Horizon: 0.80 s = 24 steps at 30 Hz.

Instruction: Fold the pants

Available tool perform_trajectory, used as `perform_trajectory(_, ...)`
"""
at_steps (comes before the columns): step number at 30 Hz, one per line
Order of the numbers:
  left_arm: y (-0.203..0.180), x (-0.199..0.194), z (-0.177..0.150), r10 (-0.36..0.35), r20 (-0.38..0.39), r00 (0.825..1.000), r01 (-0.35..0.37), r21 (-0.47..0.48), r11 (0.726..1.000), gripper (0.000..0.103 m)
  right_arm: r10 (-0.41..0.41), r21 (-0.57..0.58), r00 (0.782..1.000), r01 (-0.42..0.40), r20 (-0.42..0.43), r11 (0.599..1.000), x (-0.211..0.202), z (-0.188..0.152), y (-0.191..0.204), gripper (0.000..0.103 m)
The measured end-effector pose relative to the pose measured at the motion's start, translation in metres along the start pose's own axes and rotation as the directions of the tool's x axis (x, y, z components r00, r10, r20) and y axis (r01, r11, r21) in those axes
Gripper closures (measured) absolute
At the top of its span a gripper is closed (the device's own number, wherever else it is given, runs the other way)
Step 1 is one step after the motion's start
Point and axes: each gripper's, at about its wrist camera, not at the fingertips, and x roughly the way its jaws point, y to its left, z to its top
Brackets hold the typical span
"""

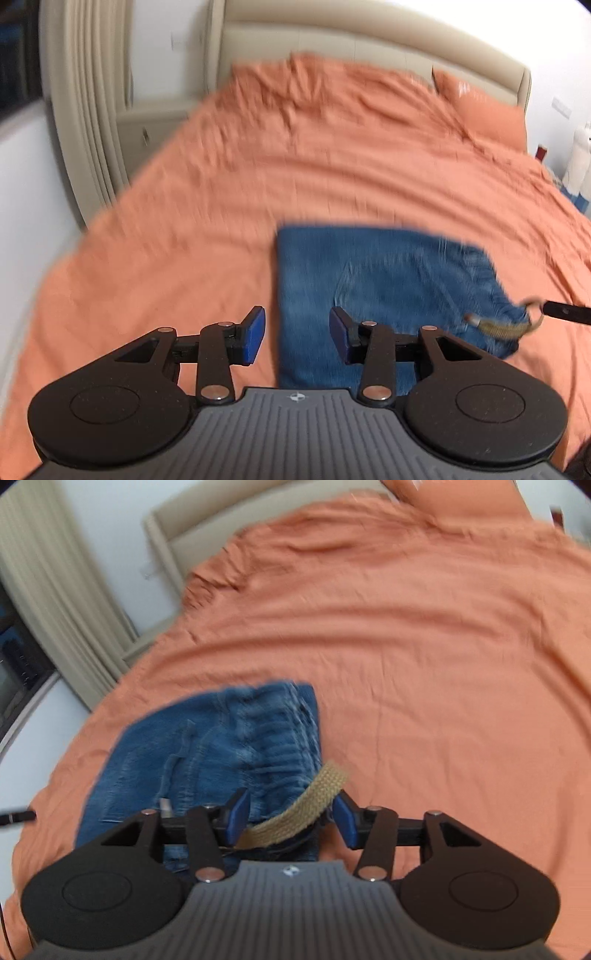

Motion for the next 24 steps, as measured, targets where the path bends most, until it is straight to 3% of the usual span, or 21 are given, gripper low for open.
perform_trajectory(4,-0.007,-0.045,0.008,0.028,0.102,0.994,-0.031,0.03,0.999,0.051,0.037,-0.111,0.991,-0.023,0.126,0.994,-0.058,-0.001,0.022,0.038)
perform_trajectory(6,-0.011,-0.068,0.003,0.033,0.161,0.986,-0.039,0.032,0.999,0.042,0.061,-0.154,0.98,-0.032,0.189,0.988,-0.089,-0.005,0.032,0.035)
perform_trajectory(8,-0.019,-0.087,-0.005,0.055,0.222,0.974,-0.065,0.038,0.997,0.035,0.078,-0.179,0.967,-0.034,0.244,0.983,-0.117,-0.011,0.039,0.029)
perform_trajectory(11,-0.03,-0.108,-0.024,0.151,0.296,0.943,-0.17,0.039,0.985,0.032,0.094,-0.2,0.949,-0.034,0.301,0.979,-0.15,-0.023,0.049,0.026)
perform_trajectory(20,-0.032,-0.136,-0.082,0.248,0.34,0.907,-0.24,-0.066,0.969,0.028,0.045,-0.218,0.93,0.039,0.364,0.975,-0.194,-0.077,0.062,0.022)
perform_trajectory(24,-0.029,-0.134,-0.098,0.264,0.307,0.914,-0.239,-0.117,0.964,0.028,0.021,-0.228,0.942,0.059,0.334,0.972,-0.188,-0.091,0.064,0.022)
